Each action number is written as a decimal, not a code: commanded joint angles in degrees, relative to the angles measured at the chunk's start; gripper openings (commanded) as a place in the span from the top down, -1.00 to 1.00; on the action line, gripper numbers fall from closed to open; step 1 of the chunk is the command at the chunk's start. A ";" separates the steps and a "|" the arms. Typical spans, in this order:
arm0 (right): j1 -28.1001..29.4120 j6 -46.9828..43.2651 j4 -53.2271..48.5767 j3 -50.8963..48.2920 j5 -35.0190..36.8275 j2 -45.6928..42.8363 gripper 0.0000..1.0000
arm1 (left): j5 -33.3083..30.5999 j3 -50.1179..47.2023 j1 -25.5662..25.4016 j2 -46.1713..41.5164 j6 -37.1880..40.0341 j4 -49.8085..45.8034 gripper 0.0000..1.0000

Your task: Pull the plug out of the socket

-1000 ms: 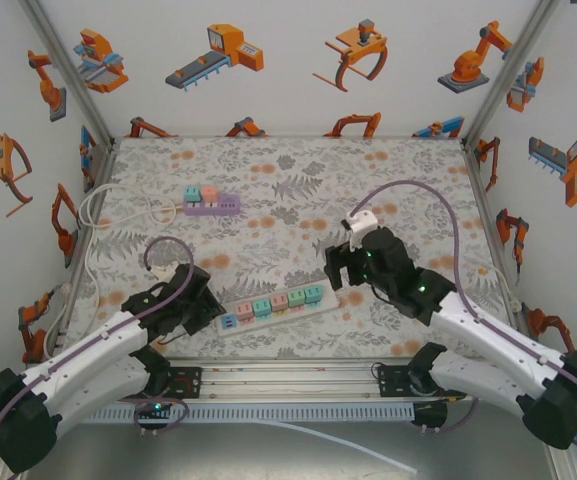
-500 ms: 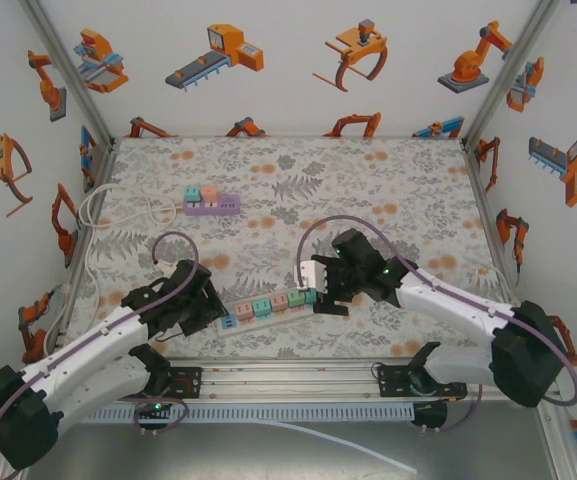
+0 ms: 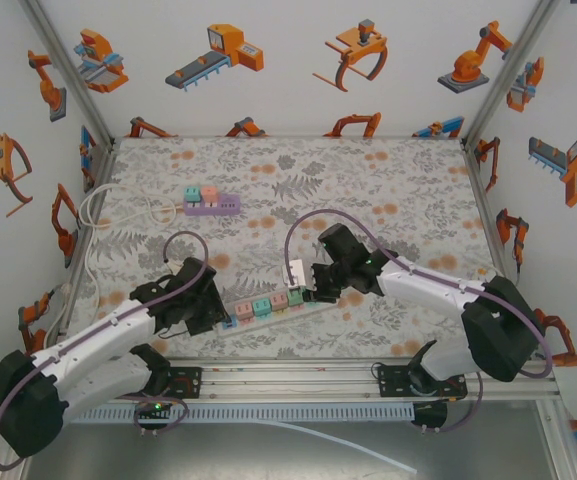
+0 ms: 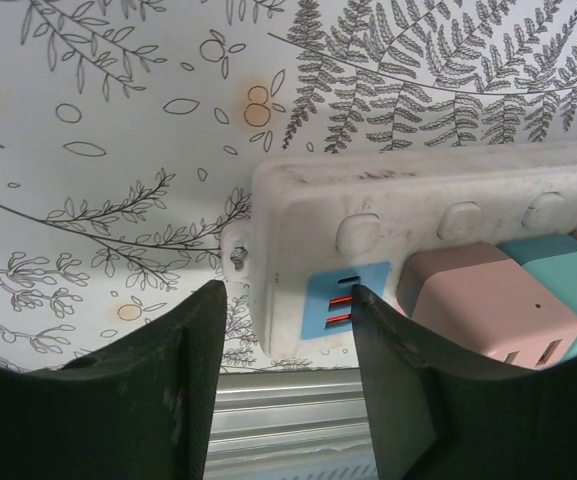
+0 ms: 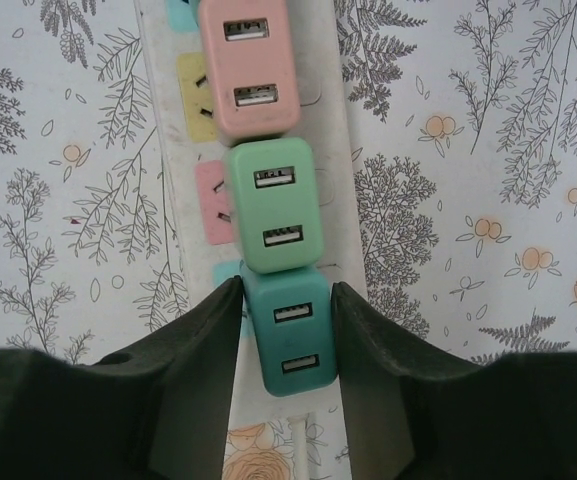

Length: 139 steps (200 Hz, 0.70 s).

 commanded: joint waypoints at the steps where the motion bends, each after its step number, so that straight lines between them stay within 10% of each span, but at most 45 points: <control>1: -0.17 -0.86 -0.10 2.80 -2.46 0.15 0.27 | -0.90 -1.03 0.33 2.45 2.57 -1.50 0.07; 139: -4.28 3.85 -3.26 8.59 -11.99 0.84 0.85 | -8.13 -1.89 -1.65 10.61 0.44 -1.29 0.07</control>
